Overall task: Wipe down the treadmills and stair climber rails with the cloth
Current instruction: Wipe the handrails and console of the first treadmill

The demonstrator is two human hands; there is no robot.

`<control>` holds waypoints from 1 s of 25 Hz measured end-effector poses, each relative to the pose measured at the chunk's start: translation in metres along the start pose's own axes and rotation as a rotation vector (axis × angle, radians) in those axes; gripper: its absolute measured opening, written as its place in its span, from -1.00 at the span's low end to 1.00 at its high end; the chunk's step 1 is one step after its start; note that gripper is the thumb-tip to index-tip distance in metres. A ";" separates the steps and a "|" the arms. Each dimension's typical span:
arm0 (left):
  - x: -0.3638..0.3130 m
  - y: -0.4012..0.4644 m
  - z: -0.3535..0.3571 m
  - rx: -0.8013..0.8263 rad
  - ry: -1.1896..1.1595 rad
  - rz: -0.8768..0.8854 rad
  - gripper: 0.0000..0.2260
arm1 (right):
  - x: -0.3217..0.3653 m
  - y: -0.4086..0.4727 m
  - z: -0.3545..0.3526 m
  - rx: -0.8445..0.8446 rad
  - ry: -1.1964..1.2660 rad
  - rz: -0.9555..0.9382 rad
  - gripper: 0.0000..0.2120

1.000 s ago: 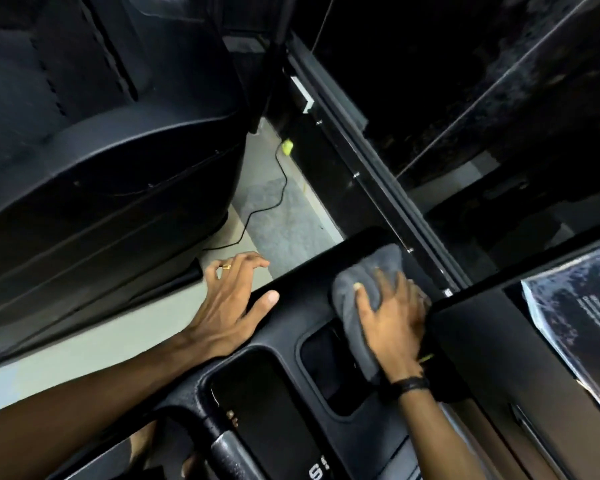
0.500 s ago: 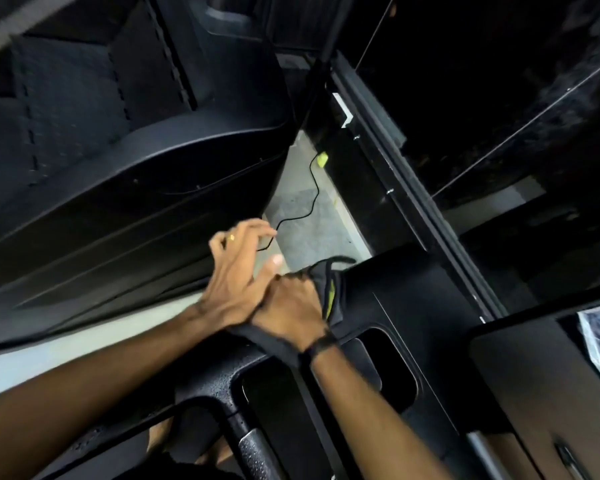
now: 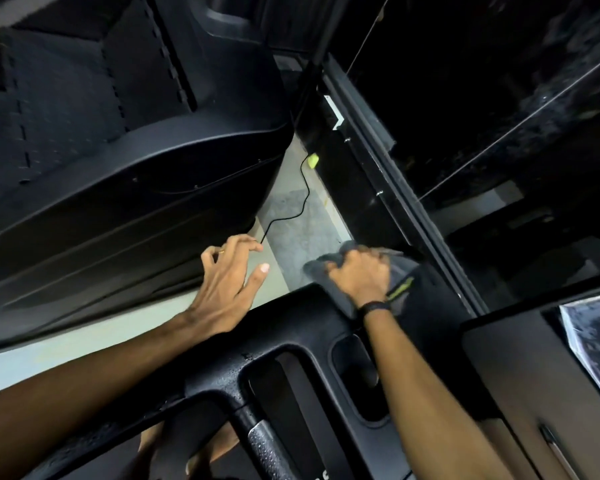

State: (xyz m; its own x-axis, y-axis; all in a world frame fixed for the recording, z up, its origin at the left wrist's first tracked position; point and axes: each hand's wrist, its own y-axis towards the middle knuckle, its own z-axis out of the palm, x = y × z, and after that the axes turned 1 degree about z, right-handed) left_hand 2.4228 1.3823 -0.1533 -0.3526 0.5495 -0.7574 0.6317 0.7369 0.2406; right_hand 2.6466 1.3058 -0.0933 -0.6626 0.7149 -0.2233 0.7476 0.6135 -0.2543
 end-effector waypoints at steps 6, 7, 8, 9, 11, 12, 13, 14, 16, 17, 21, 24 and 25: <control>-0.005 0.012 0.002 0.003 -0.027 -0.012 -0.58 | 0.023 -0.117 0.039 -0.262 0.251 -0.470 -0.61; -0.004 0.012 0.001 0.009 -0.029 -0.011 -0.59 | 0.005 -0.114 0.041 -0.310 0.262 -0.438 -0.64; -0.002 0.011 0.000 0.014 -0.030 -0.008 -0.59 | -0.016 -0.103 0.041 -0.343 0.246 -0.336 -0.64; -0.002 0.009 -0.002 0.010 -0.032 -0.008 -0.60 | -0.037 -0.088 0.038 -0.342 0.196 -0.196 -0.61; 0.000 0.004 -0.007 -0.012 -0.048 -0.027 -0.63 | -0.068 -0.047 0.025 -0.239 0.119 0.086 -0.52; 0.000 0.002 -0.010 -0.029 -0.056 -0.046 -0.65 | -0.072 -0.028 0.018 -0.178 0.130 0.182 -0.49; 0.001 -0.001 -0.013 -0.045 -0.060 -0.064 -0.67 | -0.068 -0.011 0.012 -0.125 0.144 0.238 -0.48; 0.000 -0.002 -0.015 -0.056 -0.059 -0.077 -0.67 | -0.060 0.002 0.008 -0.085 0.129 0.245 -0.47; -0.002 -0.003 -0.016 -0.045 -0.050 -0.082 -0.65 | -0.031 0.011 0.005 -0.006 0.009 0.152 -0.45; -0.004 -0.003 -0.014 -0.030 -0.040 -0.069 -0.62 | -0.012 0.006 0.004 0.024 -0.033 0.073 -0.44; -0.011 0.001 -0.010 0.011 -0.028 -0.044 -0.54 | 0.066 -0.061 0.018 0.053 0.044 -0.264 -0.50; -0.009 0.004 -0.012 -0.021 -0.033 -0.079 -0.51 | 0.078 -0.130 0.037 -0.109 0.137 -0.463 -0.51; -0.007 0.004 -0.014 -0.021 -0.032 -0.085 -0.51 | 0.066 -0.145 0.043 -0.170 0.194 -0.495 -0.50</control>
State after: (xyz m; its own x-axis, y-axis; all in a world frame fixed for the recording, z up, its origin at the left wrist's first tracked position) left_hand 2.4183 1.3867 -0.1381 -0.3819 0.4720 -0.7946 0.5856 0.7887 0.1871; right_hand 2.4921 1.2496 -0.1118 -0.9281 0.3666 0.0651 0.3568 0.9257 -0.1258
